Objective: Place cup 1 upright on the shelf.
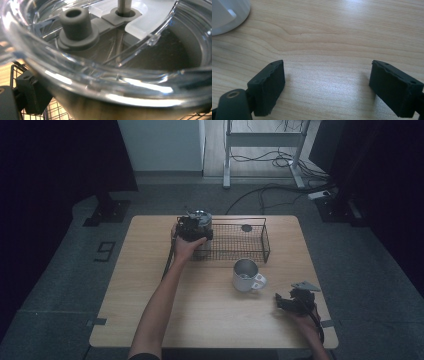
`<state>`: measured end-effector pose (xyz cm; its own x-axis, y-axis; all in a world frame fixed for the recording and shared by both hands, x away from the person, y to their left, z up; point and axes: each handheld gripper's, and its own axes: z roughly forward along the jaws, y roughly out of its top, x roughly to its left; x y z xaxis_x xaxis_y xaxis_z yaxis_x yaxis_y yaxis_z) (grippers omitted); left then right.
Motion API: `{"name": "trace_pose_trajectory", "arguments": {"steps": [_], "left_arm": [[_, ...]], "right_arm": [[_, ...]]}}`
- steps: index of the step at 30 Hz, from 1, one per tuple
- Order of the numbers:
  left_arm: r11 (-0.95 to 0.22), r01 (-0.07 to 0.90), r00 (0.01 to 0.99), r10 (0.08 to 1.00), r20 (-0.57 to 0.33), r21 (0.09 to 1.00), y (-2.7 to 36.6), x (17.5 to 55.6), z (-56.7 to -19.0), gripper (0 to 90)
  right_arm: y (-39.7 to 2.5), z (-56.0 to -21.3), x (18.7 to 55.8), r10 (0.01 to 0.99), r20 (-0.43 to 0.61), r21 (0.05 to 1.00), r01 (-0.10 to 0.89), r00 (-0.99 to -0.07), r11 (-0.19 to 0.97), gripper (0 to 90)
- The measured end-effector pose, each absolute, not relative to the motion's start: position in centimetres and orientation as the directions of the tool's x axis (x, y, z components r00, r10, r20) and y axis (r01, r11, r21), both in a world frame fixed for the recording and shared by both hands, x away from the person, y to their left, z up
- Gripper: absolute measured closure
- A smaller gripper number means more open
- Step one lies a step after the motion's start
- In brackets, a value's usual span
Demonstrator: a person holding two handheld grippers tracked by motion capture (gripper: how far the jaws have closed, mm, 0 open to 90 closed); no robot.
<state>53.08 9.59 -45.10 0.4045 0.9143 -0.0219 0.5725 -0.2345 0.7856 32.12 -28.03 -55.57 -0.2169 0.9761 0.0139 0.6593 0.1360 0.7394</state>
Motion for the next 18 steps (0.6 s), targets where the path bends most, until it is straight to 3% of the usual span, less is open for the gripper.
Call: {"name": "trace_pose_trajectory", "arguments": {"steps": [18], "left_arm": [[-0.218,0.581,0.374,0.927,-0.02,0.784,9.7,53.2,-46.3,3.9]], "right_arm": [[-28.0,-55.6,32.1,0.976,0.014,0.739,0.659,-0.217,0.136,12.6]]}}
